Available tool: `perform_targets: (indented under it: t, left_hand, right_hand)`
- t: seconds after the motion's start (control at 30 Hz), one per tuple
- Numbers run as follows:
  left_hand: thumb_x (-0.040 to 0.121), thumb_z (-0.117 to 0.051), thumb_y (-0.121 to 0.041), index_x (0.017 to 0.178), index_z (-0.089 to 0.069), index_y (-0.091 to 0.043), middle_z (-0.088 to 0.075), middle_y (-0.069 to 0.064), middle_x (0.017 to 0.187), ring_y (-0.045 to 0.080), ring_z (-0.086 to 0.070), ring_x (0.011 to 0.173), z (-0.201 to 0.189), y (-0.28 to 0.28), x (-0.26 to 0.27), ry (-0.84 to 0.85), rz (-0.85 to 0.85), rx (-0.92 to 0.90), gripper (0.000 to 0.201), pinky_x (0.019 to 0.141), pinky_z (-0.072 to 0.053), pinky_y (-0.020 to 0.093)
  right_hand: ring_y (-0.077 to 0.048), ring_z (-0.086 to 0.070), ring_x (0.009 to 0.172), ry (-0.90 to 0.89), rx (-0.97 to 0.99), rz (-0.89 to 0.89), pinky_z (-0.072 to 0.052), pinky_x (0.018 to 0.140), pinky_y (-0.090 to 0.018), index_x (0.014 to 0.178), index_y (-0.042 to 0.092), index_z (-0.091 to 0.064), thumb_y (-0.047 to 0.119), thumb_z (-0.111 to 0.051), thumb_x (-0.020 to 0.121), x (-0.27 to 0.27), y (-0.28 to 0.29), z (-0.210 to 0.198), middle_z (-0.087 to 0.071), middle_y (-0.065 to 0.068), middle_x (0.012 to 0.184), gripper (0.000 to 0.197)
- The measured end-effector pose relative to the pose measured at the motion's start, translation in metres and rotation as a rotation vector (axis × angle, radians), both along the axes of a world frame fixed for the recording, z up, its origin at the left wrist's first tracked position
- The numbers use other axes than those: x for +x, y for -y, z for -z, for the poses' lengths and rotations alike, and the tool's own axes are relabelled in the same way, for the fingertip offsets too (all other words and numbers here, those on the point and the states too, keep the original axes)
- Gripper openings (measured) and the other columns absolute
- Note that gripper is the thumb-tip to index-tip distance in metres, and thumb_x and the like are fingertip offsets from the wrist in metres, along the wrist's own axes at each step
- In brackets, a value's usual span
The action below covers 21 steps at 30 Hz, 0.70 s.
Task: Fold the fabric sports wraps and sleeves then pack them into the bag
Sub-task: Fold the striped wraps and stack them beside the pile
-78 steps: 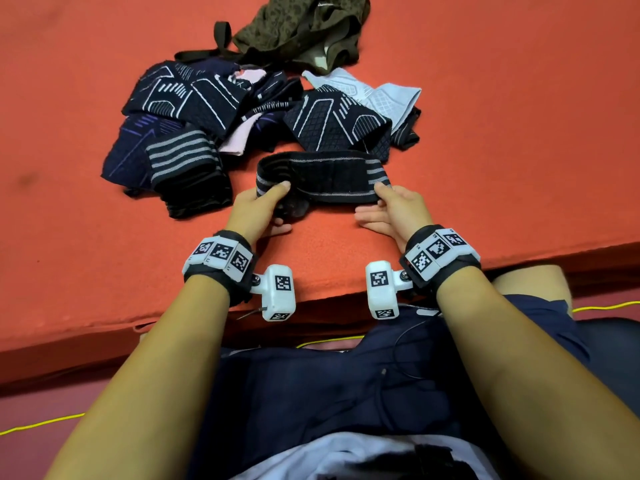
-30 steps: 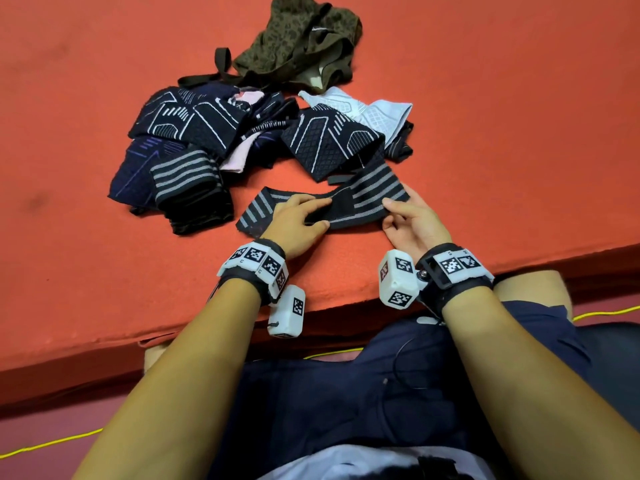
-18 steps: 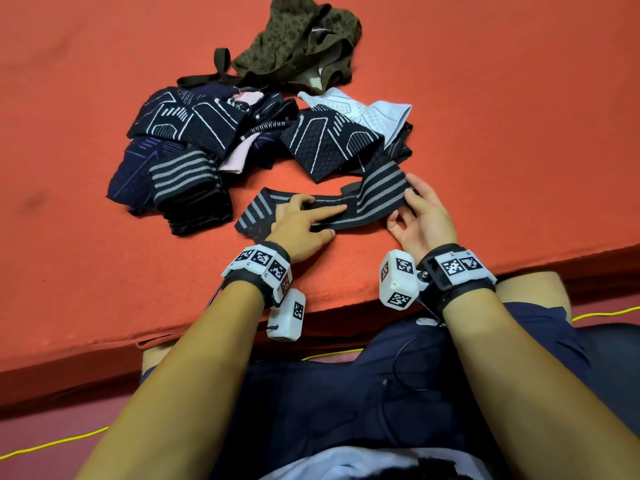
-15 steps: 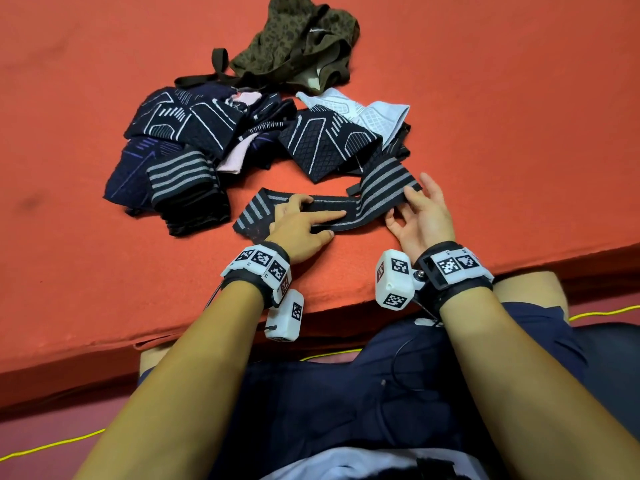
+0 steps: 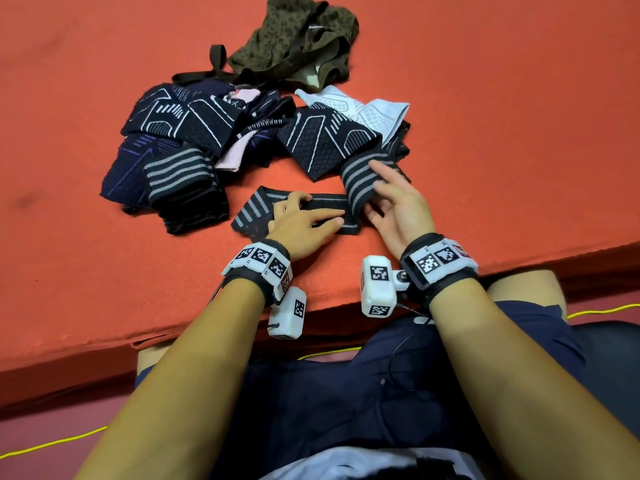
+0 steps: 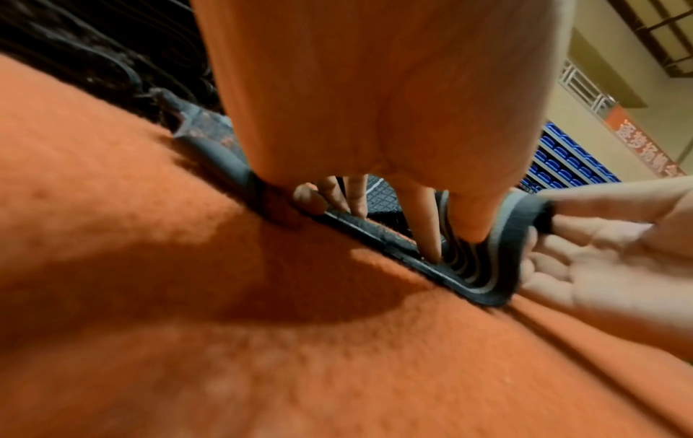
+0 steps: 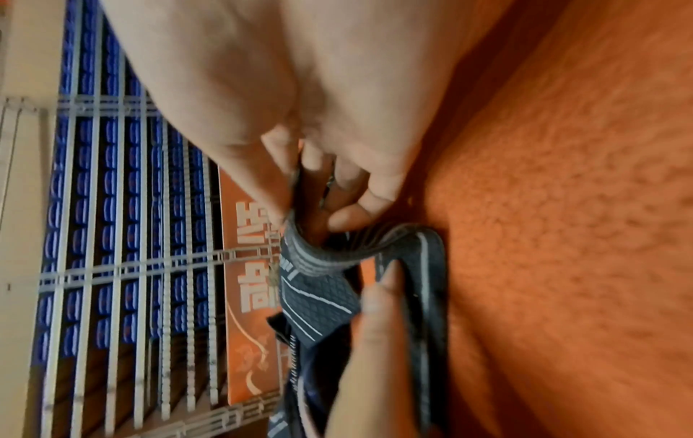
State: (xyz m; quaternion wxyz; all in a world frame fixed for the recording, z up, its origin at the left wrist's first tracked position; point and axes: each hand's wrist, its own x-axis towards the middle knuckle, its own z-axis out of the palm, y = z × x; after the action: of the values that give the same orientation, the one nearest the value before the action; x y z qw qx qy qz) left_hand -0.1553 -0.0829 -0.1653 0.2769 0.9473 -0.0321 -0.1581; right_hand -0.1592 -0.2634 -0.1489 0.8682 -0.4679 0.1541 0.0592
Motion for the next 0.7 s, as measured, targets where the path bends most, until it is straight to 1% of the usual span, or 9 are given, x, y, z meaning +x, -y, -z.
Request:
perform_targets:
  t: [0.07, 0.17, 0.3, 0.33, 0.4, 0.5, 0.57, 0.63, 0.7]
  left_hand:
    - [0.092, -0.046, -0.068, 0.115, -0.060, -0.062, -0.030, -0.013, 0.145, 0.019, -0.018, 0.138, 0.001, 0.002, 0.001, -0.014, -0.036, -0.027, 0.028, 0.115, -0.018, 0.046]
    - [0.093, -0.051, -0.061, 0.114, -0.063, -0.056, -0.036, -0.013, 0.141, 0.019, -0.022, 0.137, 0.004, 0.001, 0.001, 0.019, -0.079, -0.092, 0.025, 0.116, -0.019, 0.044]
    - [0.071, -0.057, -0.072, 0.098, -0.060, -0.054, -0.051, -0.013, 0.128, 0.016, -0.038, 0.132, 0.009, -0.008, 0.007, 0.032, -0.104, -0.253, 0.032, 0.118, -0.025, 0.040]
    - [0.069, -0.058, -0.073, 0.098, -0.060, -0.053, -0.055, -0.010, 0.126, 0.016, -0.044, 0.128, 0.009, -0.009, 0.008, 0.025, -0.120, -0.304, 0.036, 0.116, -0.032, 0.041]
    - [0.075, -0.067, -0.064, 0.103, -0.061, -0.045, -0.059, -0.007, 0.121, 0.014, -0.053, 0.120, 0.007, -0.009, 0.010, 0.010, -0.170, -0.427, 0.034, 0.109, -0.042, 0.041]
    - [0.085, -0.070, -0.046, 0.116, -0.060, -0.033, -0.062, -0.009, 0.122, 0.011, -0.057, 0.118, 0.007, -0.011, 0.010, 0.005, -0.217, -0.544, 0.034, 0.109, -0.044, 0.042]
    - [0.086, -0.072, -0.040, 0.126, -0.057, -0.032, -0.060, -0.008, 0.125, 0.013, -0.054, 0.124, 0.010, -0.012, 0.010, -0.005, -0.208, -0.572, 0.044, 0.105, -0.048, 0.039]
    - [0.084, -0.074, -0.039, 0.131, -0.054, -0.036, -0.057, -0.007, 0.127, 0.015, -0.051, 0.128, 0.009, -0.012, 0.009, -0.013, -0.197, -0.577, 0.051, 0.099, -0.052, 0.038]
    - [0.077, -0.071, -0.054, 0.129, -0.056, -0.042, -0.057, -0.005, 0.127, 0.015, -0.051, 0.127, 0.009, -0.010, 0.009, -0.007, -0.197, -0.574, 0.056, 0.101, -0.052, 0.044]
  right_hand:
    - [-0.011, -0.064, 0.084, 0.000, -0.104, -0.094, -0.047, 0.071, -0.020, 0.128, 0.008, -0.064, -0.010, -0.044, 0.092, -0.002, -0.008, 0.005, -0.072, -0.004, 0.100, 0.044]
    - [-0.012, -0.064, 0.083, 0.020, -0.133, -0.139, -0.048, 0.070, -0.019, 0.133, 0.011, -0.059, -0.016, -0.044, 0.089, -0.003, -0.014, 0.011, -0.069, -0.007, 0.101, 0.053]
    - [-0.020, -0.063, 0.092, -0.007, -0.247, -0.107, -0.053, 0.090, -0.033, 0.147, 0.016, -0.035, -0.020, -0.053, 0.084, 0.002, -0.018, 0.023, -0.064, -0.011, 0.099, 0.075]
    - [-0.020, -0.063, 0.095, -0.017, -0.330, -0.131, -0.052, 0.098, -0.038, 0.152, 0.016, -0.024, -0.016, -0.059, 0.082, 0.004, -0.019, 0.026, -0.063, -0.011, 0.102, 0.085]
    - [-0.018, -0.062, 0.113, -0.014, -0.493, -0.208, -0.045, 0.109, -0.043, 0.157, 0.021, -0.003, 0.000, -0.072, 0.073, 0.005, -0.021, 0.031, -0.060, -0.008, 0.125, 0.111]
    - [-0.019, -0.053, 0.130, 0.007, -0.667, -0.257, -0.040, 0.114, -0.043, 0.156, 0.024, 0.016, 0.016, -0.077, 0.068, 0.004, -0.026, 0.034, -0.048, -0.004, 0.147, 0.129]
    - [-0.018, -0.051, 0.132, -0.004, -0.657, -0.236, -0.039, 0.115, -0.042, 0.156, 0.024, 0.017, 0.026, -0.079, 0.059, 0.003, -0.029, 0.037, -0.047, -0.004, 0.149, 0.137]
    - [-0.016, -0.052, 0.130, -0.016, -0.623, -0.200, -0.040, 0.113, -0.040, 0.157, 0.024, 0.009, 0.029, -0.083, 0.052, 0.001, -0.028, 0.039, -0.049, -0.003, 0.146, 0.139]
    - [-0.014, -0.057, 0.117, 0.034, -0.704, -0.226, -0.046, 0.103, -0.031, 0.149, 0.016, -0.019, 0.018, -0.085, 0.063, -0.002, -0.025, 0.034, -0.056, -0.002, 0.132, 0.108]
